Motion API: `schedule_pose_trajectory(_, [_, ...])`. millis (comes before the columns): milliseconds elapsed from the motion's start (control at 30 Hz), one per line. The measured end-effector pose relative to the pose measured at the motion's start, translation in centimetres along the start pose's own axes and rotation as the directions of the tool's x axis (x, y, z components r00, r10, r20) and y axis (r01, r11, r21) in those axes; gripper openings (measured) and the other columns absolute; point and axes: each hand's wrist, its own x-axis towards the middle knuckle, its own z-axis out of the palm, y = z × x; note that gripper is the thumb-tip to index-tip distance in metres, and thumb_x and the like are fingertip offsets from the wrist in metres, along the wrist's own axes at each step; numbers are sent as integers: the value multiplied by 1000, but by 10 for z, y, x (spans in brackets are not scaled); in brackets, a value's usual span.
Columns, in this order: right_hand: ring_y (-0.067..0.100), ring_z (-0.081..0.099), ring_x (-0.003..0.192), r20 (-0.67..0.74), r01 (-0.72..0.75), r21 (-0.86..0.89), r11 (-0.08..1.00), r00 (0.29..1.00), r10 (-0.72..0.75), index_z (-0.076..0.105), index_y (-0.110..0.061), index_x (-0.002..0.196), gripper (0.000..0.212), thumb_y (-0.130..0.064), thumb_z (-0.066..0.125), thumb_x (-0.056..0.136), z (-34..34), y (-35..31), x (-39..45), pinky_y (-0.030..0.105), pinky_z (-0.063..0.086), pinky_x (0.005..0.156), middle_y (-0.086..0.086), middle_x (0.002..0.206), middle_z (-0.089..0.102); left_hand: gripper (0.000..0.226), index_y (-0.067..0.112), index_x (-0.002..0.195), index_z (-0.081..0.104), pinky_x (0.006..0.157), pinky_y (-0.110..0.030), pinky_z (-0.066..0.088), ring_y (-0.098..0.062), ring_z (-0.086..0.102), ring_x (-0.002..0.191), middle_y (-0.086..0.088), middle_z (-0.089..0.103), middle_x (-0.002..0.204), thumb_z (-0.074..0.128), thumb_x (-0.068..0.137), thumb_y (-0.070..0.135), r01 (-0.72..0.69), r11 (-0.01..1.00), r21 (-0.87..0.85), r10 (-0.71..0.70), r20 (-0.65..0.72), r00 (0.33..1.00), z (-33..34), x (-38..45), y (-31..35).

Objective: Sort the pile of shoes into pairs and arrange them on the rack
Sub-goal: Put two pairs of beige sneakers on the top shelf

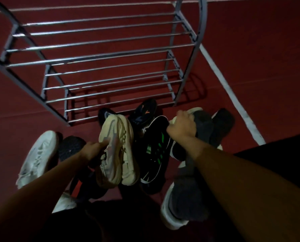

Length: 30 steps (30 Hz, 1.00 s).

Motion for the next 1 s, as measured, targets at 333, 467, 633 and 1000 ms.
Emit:
schedule_pose_trajectory(333, [37, 25, 142, 93, 8, -538, 843, 994, 50, 14, 4, 152, 91, -37, 62, 86, 28, 26, 21, 39, 23, 114, 22, 155, 24, 50, -11, 128, 62, 91, -41, 53, -36, 66, 106, -25, 65, 126, 64, 100, 31, 13, 999, -35, -15, -59, 998, 3, -17, -10])
schedule_pose_trajectory(467, [36, 25, 142, 134, 28, -638, 769, 988, 76, 24, -2, 152, 81, -41, 58, 89, 27, 25, 30, 43, 18, 119, 17, 154, 31, 69, 1, 118, 69, 94, -41, 55, -36, 68, 108, -23, 70, 124, 69, 85, 61, 8, 999, -31, -11, -89, 996, 5, -25, -20])
schedule_pose_trajectory(633, [31, 38, 125, 128, 64, -549, 834, 992, 8, 49, -11, 123, 75, -44, 78, 63, 17, 15, 28, 35, 32, 104, 13, 130, 52, 65, 1, 126, 68, 104, -44, 53, -35, 67, 113, -17, 68, 128, 66, 92, 56, 12, 1000, 4, -12, -72, 997, -1, -17, -22])
schedule_pose_trajectory(1000, [31, 38, 116, -22, 204, -132, 970, 978, -208, 52, -15, 113, 63, -44, 71, 60, -22, -31, 3, 38, 39, 101, 5, 112, 54, 62, -1, 149, 47, 100, -37, 45, -40, 53, 132, -23, 52, 149, 54, 104, 41, 80, 996, 34, -78, -66, 995, 14, -1, -3])
